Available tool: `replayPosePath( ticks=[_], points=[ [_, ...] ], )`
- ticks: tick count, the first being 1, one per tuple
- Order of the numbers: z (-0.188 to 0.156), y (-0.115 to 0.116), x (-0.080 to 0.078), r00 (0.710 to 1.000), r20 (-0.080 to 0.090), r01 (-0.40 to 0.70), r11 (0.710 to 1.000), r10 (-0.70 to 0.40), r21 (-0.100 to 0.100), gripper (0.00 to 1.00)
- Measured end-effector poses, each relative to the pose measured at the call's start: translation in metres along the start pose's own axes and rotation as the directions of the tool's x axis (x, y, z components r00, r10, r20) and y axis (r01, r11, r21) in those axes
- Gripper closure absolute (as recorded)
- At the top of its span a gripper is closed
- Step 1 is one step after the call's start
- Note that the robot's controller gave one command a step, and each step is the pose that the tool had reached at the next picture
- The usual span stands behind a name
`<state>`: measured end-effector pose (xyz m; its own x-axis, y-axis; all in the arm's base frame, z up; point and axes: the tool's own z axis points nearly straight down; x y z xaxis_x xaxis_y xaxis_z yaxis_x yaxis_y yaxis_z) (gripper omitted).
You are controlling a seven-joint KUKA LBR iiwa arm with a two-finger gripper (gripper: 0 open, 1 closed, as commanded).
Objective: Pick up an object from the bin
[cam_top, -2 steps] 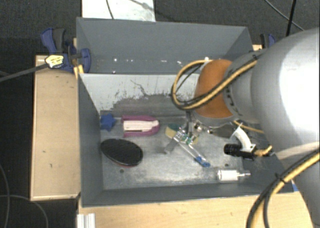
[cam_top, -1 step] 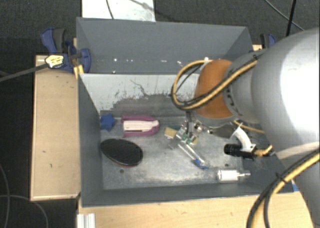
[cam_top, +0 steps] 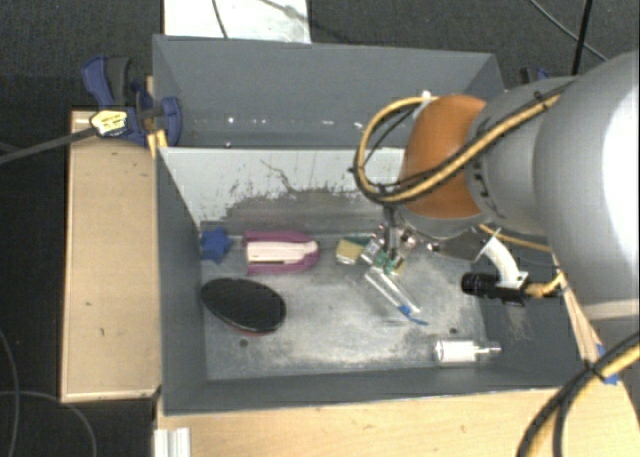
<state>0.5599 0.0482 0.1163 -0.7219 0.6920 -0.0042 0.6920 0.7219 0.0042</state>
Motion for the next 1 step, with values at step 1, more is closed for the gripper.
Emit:
replayPosePath(
  ticks=[1],
  points=[
    [-0.0461, 0.001, -0.0015, 1.0, 0.0, 0.011, 1.0, -0.011, 0.0, 1.0]
  ],
)
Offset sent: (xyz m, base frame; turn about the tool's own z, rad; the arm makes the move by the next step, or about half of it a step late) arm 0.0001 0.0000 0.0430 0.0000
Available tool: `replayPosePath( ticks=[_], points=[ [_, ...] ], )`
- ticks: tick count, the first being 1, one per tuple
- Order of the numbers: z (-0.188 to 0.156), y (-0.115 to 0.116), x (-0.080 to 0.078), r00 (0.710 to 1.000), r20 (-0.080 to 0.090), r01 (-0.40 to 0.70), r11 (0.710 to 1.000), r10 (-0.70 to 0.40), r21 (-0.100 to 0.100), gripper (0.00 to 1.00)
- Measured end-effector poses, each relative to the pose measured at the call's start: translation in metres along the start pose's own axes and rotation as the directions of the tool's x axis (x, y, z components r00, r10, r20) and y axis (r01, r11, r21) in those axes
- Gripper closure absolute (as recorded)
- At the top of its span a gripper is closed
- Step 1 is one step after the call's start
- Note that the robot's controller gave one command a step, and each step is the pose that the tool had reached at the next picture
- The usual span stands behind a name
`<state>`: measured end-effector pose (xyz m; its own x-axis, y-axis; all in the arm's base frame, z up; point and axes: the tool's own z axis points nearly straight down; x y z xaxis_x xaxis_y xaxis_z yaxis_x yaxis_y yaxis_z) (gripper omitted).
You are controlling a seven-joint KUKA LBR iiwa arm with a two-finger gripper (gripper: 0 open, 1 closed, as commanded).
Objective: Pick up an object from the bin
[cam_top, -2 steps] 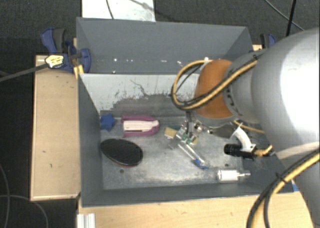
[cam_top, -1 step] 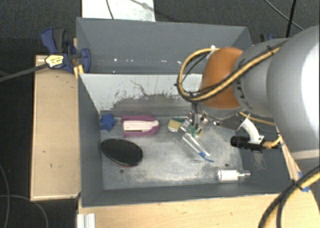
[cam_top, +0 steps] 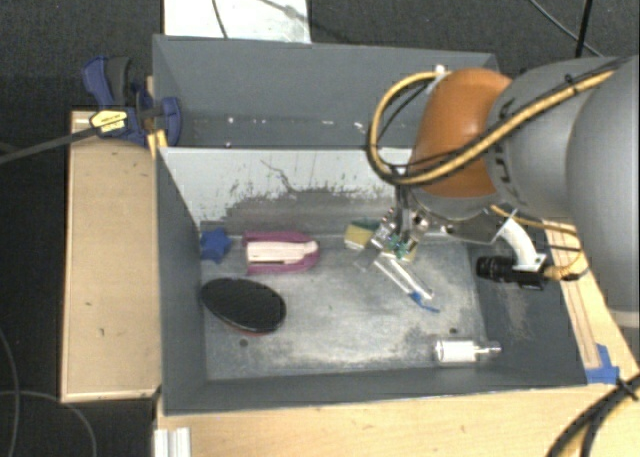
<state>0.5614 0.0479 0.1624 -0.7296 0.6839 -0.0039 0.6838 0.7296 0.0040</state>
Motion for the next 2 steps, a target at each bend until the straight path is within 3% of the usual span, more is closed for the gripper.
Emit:
replayPosePath(
  ticks=[2],
  points=[
    [-0.033, 0.001, -0.002, 1.0, 0.0, 0.021, 1.0, -0.021, 0.001, 1.0]
  ],
)
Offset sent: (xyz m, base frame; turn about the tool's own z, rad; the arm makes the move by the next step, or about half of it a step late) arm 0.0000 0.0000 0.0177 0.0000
